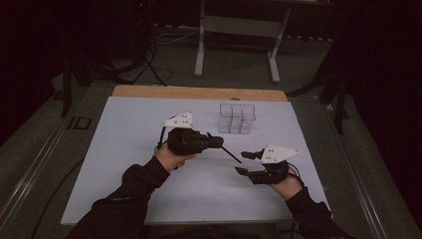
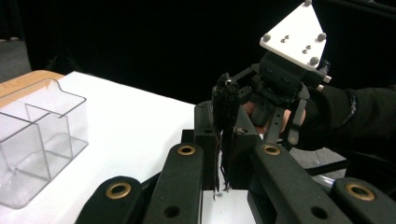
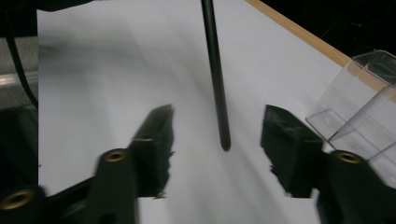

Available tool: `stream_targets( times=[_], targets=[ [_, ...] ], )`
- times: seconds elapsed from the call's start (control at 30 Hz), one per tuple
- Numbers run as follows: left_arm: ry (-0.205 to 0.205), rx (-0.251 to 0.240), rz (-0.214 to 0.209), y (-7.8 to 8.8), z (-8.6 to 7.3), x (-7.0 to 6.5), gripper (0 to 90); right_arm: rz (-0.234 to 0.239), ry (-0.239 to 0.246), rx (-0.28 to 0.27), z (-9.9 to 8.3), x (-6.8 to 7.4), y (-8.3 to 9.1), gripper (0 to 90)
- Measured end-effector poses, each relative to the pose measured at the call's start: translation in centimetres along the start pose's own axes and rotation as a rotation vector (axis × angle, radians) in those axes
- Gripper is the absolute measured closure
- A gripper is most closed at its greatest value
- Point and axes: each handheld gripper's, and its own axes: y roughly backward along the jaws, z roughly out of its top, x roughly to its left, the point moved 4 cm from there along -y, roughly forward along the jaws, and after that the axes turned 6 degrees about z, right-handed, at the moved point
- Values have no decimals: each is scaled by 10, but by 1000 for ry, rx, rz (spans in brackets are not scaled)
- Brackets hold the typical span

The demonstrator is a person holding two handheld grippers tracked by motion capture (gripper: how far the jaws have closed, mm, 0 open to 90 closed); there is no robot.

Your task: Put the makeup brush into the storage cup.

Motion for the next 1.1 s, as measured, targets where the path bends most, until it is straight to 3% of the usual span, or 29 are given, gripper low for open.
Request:
stream_targets(
  times=[0.07, 0.17, 0.2, 0.27, 0.43, 0.57, 0.73, 1.1],
  targets=[
    [3, -3, 15, 2, 2, 1, 865, -8, -16, -3, -1, -1, 0, 325],
    [1, 12, 45, 5, 6, 3, 865, -14, -33, -15, -1, -1, 1, 271],
    [-4, 11, 57, 6, 7, 4, 864, -39, -38, -22, -1, -2, 2, 203],
    [-11, 17, 70, 8, 9, 5, 864, -33, -53, -31, -1, -2, 3, 121],
    [-15, 39, 110, 12, 14, 8, 864, -82, -58, -56, -2, -2, 8, 102],
    [-10, 51, 146, 15, 19, 11, 864, -110, -88, -115, -4, -5, 16, 109],
    [-20, 71, 180, 15, 26, 13, 865, -117, -124, -166, -5, -8, 29, 134],
    [-36, 85, 251, 8, 49, 16, 864, -157, -135, -252, -3, -7, 50, 145]
  ],
)
